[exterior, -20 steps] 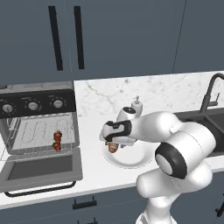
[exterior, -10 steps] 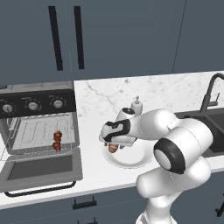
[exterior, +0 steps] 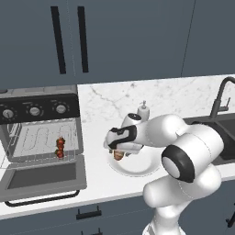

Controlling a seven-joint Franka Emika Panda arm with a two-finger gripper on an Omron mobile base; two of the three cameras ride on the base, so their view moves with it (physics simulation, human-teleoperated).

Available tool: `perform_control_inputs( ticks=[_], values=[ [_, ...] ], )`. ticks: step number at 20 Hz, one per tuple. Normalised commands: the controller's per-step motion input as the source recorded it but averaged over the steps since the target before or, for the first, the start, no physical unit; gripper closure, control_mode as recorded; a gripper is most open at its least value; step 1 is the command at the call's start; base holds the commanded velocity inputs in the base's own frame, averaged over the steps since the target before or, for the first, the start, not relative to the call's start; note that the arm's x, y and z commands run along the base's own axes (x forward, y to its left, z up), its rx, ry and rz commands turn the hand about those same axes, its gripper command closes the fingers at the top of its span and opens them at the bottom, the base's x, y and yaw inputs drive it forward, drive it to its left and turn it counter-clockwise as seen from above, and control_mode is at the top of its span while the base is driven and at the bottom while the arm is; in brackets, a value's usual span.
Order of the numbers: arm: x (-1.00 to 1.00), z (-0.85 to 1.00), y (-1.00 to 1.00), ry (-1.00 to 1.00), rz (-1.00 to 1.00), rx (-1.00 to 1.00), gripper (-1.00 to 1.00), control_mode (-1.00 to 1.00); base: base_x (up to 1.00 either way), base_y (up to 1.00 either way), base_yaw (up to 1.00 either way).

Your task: Pick up the kebab skewer and baguette bread, and place them inside the toaster oven. Close the toaster oven door and start by setting the timer.

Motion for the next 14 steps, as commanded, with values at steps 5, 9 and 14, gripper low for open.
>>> perform_control_inputs(
  ticks=[5,9,14],
  values=[
    [-0.14,0.0,0.15,0.0,-0.05,0.04,-1.0,-1.0,0.0,0.0,0.0],
    [-0.02,0.0,0.09,0.0,-0.04,0.0,-1.0,-1.0,0.0,0.0,0.0],
    [0.01,-0.04,0.06,0.01,-0.01,0.0,1.0,-1.0,0.0,0.0,0.0]
  ],
)
